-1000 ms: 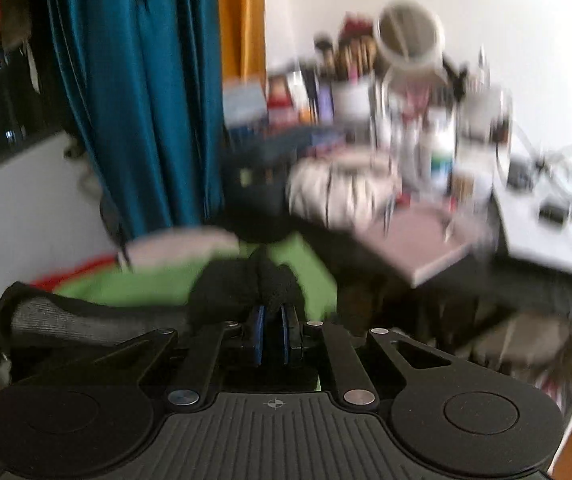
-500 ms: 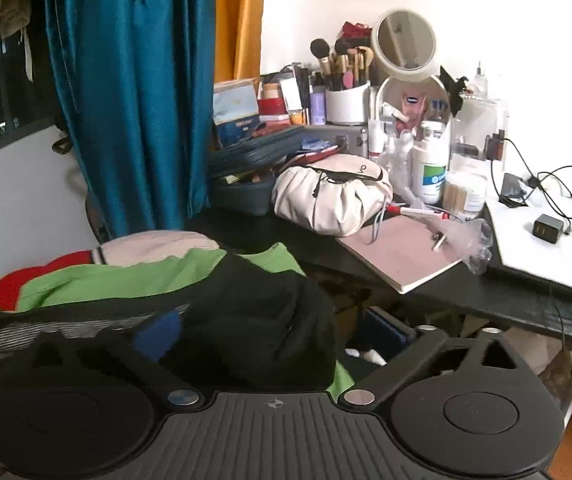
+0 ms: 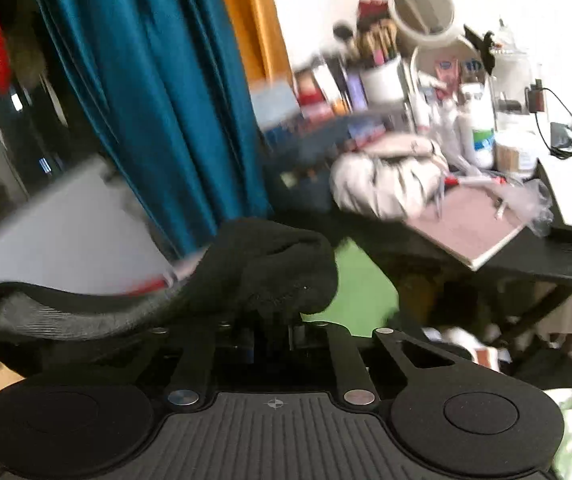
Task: Fold clothes
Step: 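Carry the held black garment away from the pile with both tools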
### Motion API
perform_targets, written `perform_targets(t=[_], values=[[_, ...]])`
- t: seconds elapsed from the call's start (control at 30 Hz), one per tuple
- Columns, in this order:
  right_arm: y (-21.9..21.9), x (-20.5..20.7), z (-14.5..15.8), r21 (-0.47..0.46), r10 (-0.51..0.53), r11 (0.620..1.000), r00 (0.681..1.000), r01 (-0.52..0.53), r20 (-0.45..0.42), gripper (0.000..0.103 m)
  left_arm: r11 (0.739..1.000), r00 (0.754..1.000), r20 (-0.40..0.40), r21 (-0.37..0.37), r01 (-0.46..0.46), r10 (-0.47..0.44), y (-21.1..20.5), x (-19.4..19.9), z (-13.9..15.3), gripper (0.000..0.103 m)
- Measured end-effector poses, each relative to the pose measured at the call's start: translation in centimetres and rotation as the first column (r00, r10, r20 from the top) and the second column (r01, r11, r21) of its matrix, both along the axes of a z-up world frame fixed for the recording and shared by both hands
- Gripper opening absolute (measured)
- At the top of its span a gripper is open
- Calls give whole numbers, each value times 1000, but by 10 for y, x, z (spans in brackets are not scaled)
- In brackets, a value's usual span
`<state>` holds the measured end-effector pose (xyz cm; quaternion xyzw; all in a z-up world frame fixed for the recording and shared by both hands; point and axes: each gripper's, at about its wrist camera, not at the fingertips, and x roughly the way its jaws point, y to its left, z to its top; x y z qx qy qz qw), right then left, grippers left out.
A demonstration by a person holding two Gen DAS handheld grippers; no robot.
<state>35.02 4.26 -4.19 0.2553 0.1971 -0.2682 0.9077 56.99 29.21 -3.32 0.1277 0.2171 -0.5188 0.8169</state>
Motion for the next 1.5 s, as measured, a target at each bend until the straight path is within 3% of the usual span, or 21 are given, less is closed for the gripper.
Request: perform_targets(t=[0.13,0.23,0.4,0.5,0.6,0.67,0.73,0.87,0.97,1.2,1.27,1.4,1.5], values=[[-8,-9,18,-58,60,997,996,-56,66,10,995,993,-65,0,-103,103,7,-2,6,12],[-14,-13,34,-76,96,993,986,-86,140,10,992,992,-17,-33,-125,125,13,-14,31,12],[-8,-37,90,-188,130,979,949,-77,286,10,972,995,54,-227,-66,80,43,-35,96,12],[3,-71,137,-290,136,957,915,-22,380,10,934,988,153,-353,42,13,60,-50,134,12],[28,-110,180,-386,129,921,890,56,437,10,876,964,258,-451,172,-56,79,-66,166,12],[56,-132,203,-463,112,880,902,106,418,10,823,952,273,-503,264,-139,92,-69,177,12],[84,-142,216,-504,79,855,933,118,351,10,799,938,293,-511,318,-186,101,-69,179,12],[137,-162,217,-471,-24,871,969,141,244,11,751,928,240,-546,371,-284,112,-63,179,12],[168,-192,207,-392,-116,897,964,204,237,11,683,903,257,-591,430,-346,125,-72,181,12],[229,-241,184,-280,-249,920,961,273,119,11,602,843,273,-601,525,-463,142,-111,180,12],[233,-254,177,-250,-263,924,956,288,130,22,580,831,283,-609,541,-479,149,-117,179,12],[235,-288,158,-145,-294,938,945,314,141,13,527,799,272,-631,569,-536,151,-141,175,12],[246,-318,146,-155,-333,923,934,351,130,10,509,773,280,-618,599,-570,137,-174,174,12]])
